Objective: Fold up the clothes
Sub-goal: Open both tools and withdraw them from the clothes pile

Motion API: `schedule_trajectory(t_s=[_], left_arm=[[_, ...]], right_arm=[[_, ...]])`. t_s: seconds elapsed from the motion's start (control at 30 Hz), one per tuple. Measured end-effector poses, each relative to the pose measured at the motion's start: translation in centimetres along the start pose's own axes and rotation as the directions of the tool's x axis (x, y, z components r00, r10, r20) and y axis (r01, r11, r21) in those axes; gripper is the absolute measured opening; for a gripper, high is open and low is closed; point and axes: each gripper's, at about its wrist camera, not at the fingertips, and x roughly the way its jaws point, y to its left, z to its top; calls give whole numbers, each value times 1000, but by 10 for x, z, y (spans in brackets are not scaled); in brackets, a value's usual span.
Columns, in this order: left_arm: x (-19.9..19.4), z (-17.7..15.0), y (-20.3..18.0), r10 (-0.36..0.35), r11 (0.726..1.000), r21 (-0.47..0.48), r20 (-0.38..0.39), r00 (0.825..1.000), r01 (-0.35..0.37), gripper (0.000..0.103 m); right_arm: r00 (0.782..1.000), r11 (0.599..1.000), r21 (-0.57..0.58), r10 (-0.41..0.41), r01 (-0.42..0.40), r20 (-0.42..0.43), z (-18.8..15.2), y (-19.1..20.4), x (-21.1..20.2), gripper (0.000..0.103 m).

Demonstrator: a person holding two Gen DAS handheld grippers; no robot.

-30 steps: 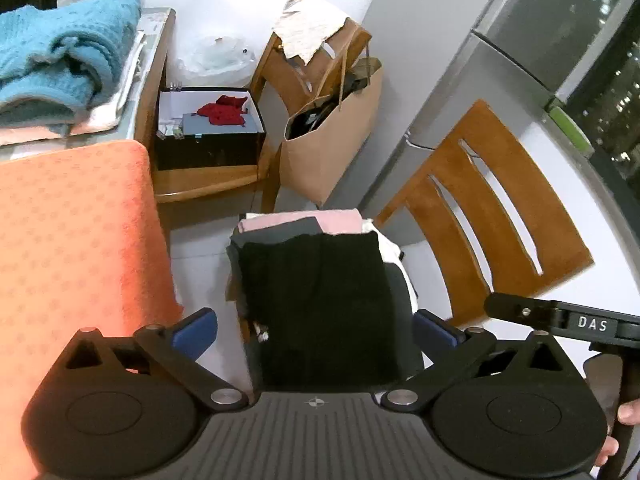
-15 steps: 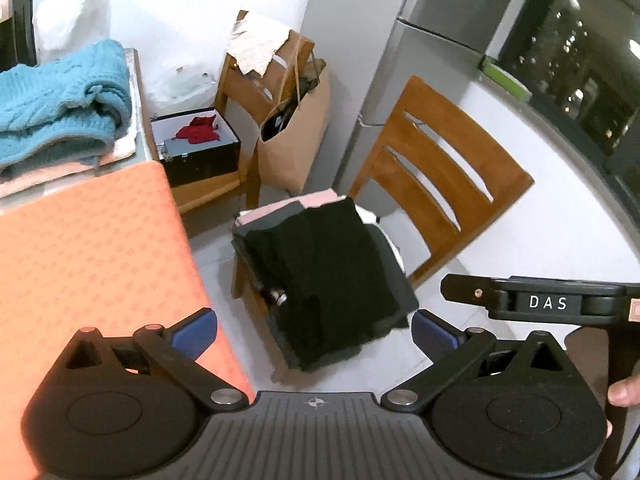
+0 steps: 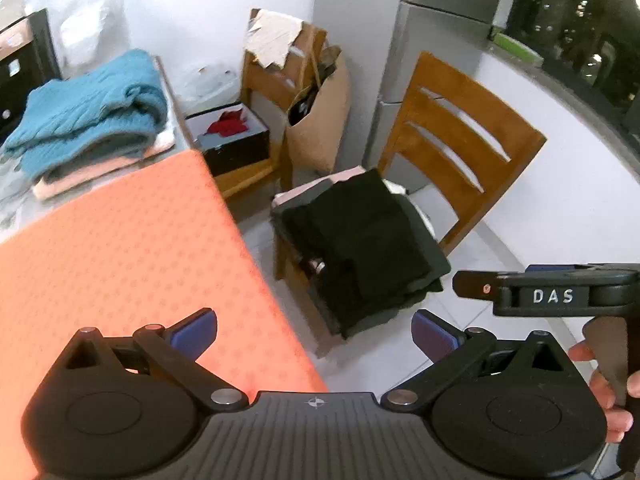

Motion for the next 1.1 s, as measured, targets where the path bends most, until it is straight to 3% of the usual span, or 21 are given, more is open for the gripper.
schedule_trajectory(t_s=[0.33,0.77,1.1], left_arm=[[-16,-18,41,37,997,-64,9,999,-36,103],[-66,-50,144,18,999,41,29,999,-19,103],[-99,-82,227,-2,1000,8,43,999,1,103]], right_arm=[[1000,1000,-14,5,-5,15,-20,34,-4,103],[998,1000,0,-14,15,61,-67,164,-18,103],[997,1000,-15,-8,9,76,-97,268,-19,103]])
